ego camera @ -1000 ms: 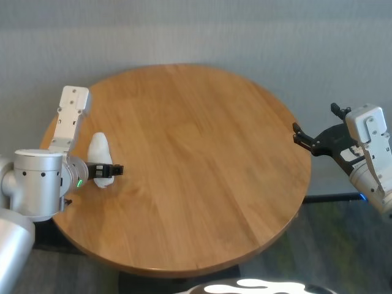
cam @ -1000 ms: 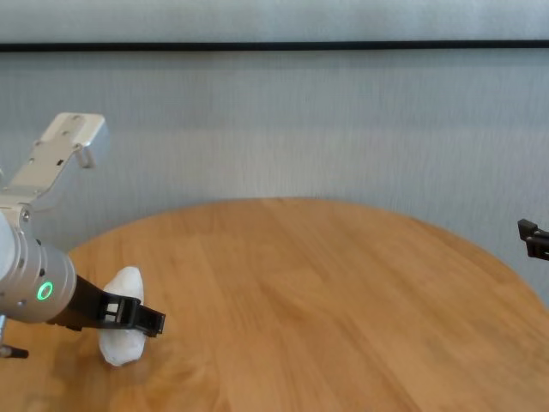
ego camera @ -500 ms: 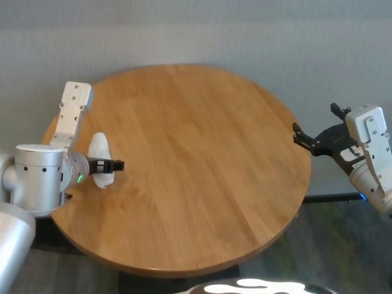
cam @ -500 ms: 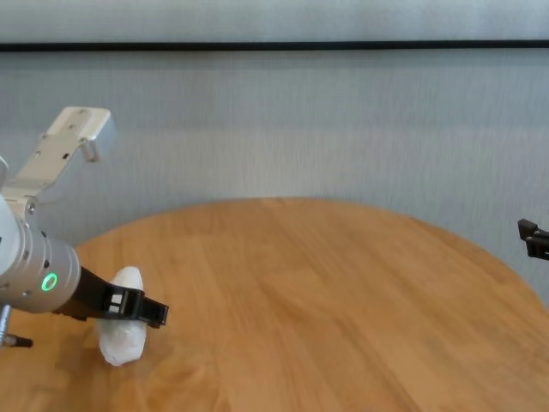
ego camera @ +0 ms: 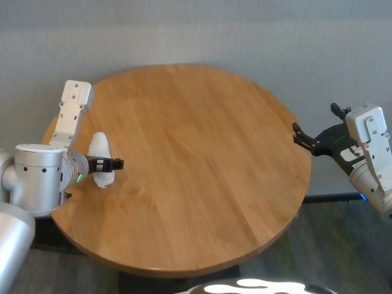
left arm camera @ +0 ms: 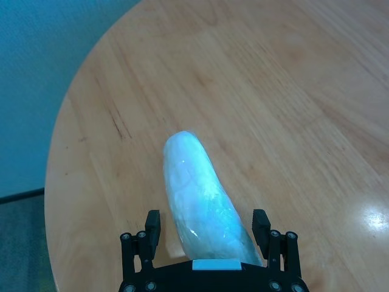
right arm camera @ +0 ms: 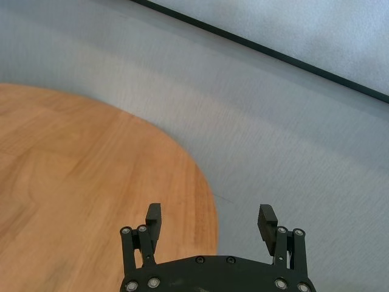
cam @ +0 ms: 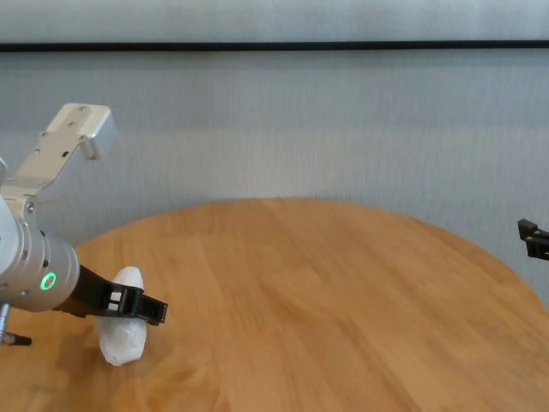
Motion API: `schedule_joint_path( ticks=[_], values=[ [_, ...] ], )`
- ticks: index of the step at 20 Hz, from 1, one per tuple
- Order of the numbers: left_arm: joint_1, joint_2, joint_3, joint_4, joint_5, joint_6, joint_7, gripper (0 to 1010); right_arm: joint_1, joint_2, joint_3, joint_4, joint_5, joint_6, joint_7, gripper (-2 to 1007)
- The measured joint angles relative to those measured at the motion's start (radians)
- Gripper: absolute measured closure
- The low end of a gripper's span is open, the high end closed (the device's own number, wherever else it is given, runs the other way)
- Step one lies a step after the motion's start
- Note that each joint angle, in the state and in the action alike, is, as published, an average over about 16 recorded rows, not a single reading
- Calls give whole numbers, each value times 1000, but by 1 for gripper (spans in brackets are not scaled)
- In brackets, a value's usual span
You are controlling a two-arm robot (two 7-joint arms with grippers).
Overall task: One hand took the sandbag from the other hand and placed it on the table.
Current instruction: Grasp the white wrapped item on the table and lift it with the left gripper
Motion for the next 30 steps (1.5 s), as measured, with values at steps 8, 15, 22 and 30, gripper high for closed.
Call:
schedule_joint_path(
  ticks=[8,15,22,30],
  values=[
    [-4,-5,-1,2,3,15,-1,10,0,0,0,0,0,0,0,5],
    [-14,-10,-2,12,9,45,-18,10,0,0,0,0,0,0,0,5],
    [-24,-12,-1,21,11,68,-36,15,0,0,0,0,0,0,0,5],
    [-25,-12,-1,24,9,74,-38,112,0,0,0,0,0,0,0,5]
  ],
)
